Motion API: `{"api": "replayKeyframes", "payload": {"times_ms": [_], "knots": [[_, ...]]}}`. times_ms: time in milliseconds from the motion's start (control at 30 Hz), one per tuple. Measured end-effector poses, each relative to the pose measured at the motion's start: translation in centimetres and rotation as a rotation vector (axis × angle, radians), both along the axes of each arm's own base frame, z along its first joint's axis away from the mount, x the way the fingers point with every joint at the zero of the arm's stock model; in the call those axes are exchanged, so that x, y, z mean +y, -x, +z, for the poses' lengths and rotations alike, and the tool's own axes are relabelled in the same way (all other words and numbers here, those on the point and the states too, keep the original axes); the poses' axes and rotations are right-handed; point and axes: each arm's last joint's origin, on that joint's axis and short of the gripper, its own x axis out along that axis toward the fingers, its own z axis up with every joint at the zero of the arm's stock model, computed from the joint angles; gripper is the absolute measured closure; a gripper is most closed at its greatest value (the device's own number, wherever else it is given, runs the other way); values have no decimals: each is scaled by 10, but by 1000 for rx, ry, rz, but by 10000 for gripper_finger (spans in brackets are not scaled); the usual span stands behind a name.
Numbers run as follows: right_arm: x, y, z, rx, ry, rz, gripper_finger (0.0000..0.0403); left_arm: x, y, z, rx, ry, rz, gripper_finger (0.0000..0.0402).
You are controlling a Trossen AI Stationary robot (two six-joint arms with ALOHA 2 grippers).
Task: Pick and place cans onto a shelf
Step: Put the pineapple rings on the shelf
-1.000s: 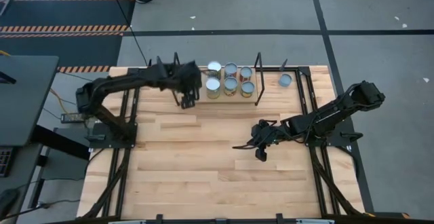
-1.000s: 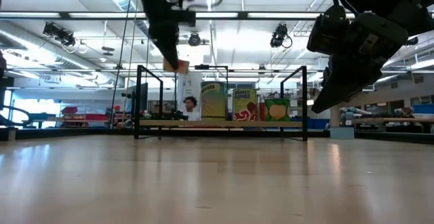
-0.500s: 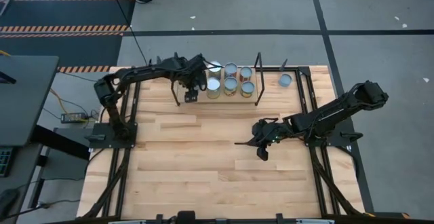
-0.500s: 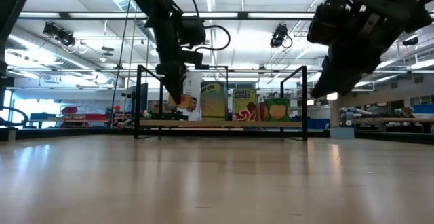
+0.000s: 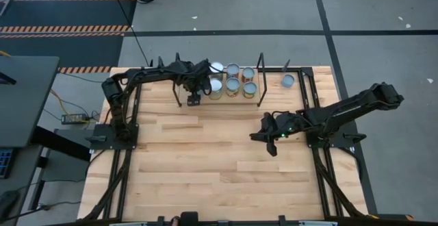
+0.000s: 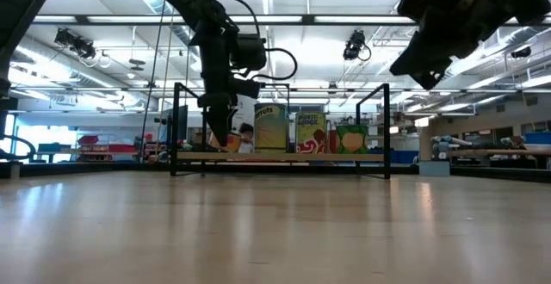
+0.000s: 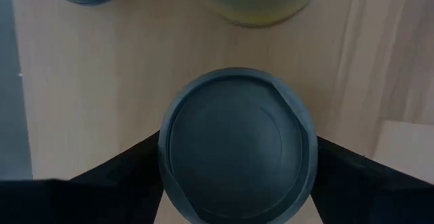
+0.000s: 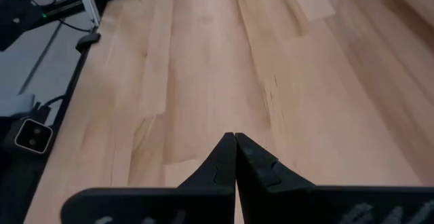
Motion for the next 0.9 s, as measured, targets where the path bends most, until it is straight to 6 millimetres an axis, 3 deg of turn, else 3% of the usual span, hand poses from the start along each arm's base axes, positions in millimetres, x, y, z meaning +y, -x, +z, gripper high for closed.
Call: {"api": "replayKeyframes", "payload": {"times_ms": [533, 800, 900], "knots": [[-17, 1, 5, -34, 110, -63, 337, 3, -1, 1, 10, -72, 22, 86], [-19, 0, 5, -33, 126, -66, 332, 2, 1, 1, 29, -62, 8, 111], [-19, 0, 5, -33, 126, -66, 332, 3, 1, 1, 25, -61, 24, 103]]}}
